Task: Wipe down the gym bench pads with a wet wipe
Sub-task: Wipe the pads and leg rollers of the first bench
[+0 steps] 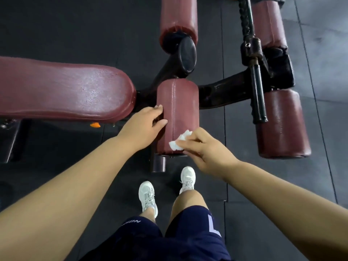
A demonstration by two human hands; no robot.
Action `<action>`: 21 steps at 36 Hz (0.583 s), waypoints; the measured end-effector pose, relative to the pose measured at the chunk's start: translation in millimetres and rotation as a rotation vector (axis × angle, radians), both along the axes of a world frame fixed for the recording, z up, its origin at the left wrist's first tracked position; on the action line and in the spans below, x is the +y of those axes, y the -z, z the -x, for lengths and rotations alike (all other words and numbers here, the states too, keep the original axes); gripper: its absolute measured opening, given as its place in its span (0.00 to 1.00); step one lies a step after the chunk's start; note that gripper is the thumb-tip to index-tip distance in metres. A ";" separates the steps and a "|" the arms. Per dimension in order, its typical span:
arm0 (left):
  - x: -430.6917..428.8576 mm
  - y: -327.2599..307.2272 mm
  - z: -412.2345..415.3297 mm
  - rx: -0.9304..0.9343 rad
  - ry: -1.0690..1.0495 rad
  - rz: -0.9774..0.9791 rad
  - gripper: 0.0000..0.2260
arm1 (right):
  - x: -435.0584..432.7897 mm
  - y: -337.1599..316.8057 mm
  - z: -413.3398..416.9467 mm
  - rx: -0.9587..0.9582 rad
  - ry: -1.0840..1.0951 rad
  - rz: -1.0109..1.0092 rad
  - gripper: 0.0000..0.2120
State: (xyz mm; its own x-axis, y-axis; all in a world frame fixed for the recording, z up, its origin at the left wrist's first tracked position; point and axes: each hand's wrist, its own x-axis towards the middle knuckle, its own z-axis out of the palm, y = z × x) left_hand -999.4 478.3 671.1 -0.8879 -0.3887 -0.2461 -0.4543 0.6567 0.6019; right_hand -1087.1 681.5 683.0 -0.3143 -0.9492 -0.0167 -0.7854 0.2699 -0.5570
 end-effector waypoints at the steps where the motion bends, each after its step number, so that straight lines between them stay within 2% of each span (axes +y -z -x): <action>1: 0.2 -1.4 0.9 -0.006 0.002 0.010 0.24 | 0.8 1.9 0.6 0.016 -0.005 0.000 0.16; 3: 1.5 -4.2 2.8 -0.022 0.001 0.019 0.24 | -3.0 7.0 4.9 0.053 0.043 0.037 0.16; 7: 5.9 -9.1 6.2 -0.050 -0.014 0.028 0.24 | -36.0 10.1 26.4 0.035 0.314 0.143 0.12; 14: 16.9 -11.2 13.9 -0.117 -0.080 0.066 0.28 | -90.5 3.5 85.6 -0.076 0.589 0.056 0.15; 18: 21.2 -5.3 15.3 -0.159 -0.144 0.000 0.28 | -87.1 -0.4 86.7 -0.069 0.455 0.090 0.16; 21: 18.6 2.3 9.5 -0.137 -0.174 -0.182 0.23 | -62.7 1.6 65.5 -0.025 0.251 0.148 0.15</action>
